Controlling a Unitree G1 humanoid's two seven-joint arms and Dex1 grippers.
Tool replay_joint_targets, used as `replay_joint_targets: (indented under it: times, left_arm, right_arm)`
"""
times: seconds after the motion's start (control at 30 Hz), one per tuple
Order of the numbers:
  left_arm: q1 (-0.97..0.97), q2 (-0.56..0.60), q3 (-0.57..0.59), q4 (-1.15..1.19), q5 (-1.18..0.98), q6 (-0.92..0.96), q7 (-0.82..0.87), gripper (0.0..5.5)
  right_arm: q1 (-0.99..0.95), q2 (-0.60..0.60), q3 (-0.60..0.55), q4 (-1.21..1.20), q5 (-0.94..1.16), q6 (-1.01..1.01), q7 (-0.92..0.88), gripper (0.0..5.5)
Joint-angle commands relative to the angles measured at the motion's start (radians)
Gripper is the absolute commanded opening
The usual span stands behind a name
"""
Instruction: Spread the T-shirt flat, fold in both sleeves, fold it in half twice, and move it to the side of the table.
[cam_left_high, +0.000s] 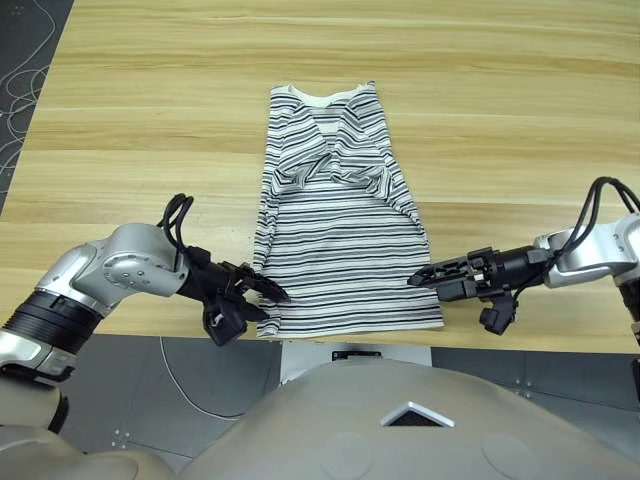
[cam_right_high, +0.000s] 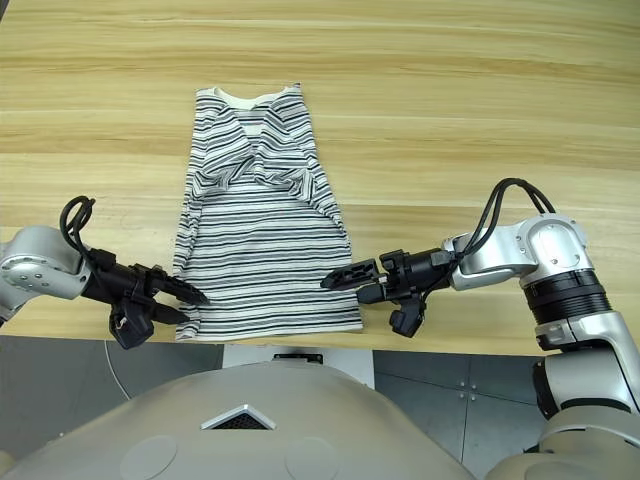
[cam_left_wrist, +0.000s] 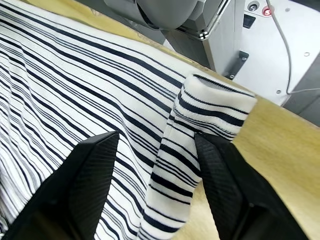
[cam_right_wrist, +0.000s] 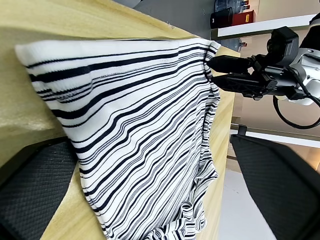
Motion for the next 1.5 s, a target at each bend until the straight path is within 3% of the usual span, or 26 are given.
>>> replay_joint_targets:
  times: [0.03,0.23,0.47,0.87,1.27,1.5]
  left_arm:
    - [0.007,0.025,0.005,0.034,0.042,-0.004,-0.006,2.84]
    - [0.014,0.011,0.018,0.122,0.093,-0.107,0.06,2.84]
    - [-0.052,0.041,0.03,0.003,0.003,-0.005,-0.007,2.84]
    - [-0.06,0.007,0.026,0.252,0.125,-0.162,0.068,2.84]
    - [-0.014,0.02,-0.047,-0.037,-0.026,0.031,-0.012,2.84]
    - [0.0,-0.031,-0.06,0.026,0.017,0.007,-0.004,2.84]
  right_arm:
    - [0.017,-0.028,0.004,0.005,-0.061,0.014,0.01,5.47]
    - [0.018,-0.036,0.002,-0.006,-0.059,0.033,-0.001,5.47]
    - [0.013,-0.038,0.0,-0.005,-0.068,0.052,-0.015,5.47]
    - [-0.003,-0.049,0.034,0.031,-0.203,0.093,-0.167,5.47]
    - [0.007,-0.099,0.081,-0.004,-0.21,0.101,-0.223,5.47]
    - [0.009,-0.071,0.12,-0.012,-0.192,0.124,-0.211,5.47]
